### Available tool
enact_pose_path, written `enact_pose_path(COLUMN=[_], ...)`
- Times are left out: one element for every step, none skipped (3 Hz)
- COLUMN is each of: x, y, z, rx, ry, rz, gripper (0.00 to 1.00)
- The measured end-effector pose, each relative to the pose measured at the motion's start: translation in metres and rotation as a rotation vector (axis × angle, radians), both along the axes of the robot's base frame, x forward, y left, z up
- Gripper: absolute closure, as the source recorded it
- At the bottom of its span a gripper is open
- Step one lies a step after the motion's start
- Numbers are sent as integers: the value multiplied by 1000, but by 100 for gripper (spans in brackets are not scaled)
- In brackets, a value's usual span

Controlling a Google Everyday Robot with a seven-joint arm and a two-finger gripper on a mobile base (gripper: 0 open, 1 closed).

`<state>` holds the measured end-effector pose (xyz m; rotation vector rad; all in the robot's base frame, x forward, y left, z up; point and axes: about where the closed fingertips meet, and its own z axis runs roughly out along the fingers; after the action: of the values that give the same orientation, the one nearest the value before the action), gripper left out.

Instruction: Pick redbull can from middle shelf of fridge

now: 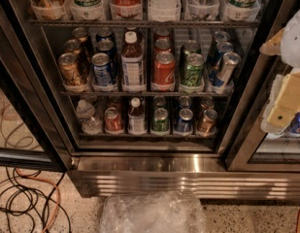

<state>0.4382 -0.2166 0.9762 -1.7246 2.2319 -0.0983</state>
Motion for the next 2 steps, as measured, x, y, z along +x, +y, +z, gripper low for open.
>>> enact_pose_path(x=[0,-6], y=[1,-25], z=[2,-26], rx=[7,143], ry=[-22,-8], rz=[-10,-203], gripper=[0,0])
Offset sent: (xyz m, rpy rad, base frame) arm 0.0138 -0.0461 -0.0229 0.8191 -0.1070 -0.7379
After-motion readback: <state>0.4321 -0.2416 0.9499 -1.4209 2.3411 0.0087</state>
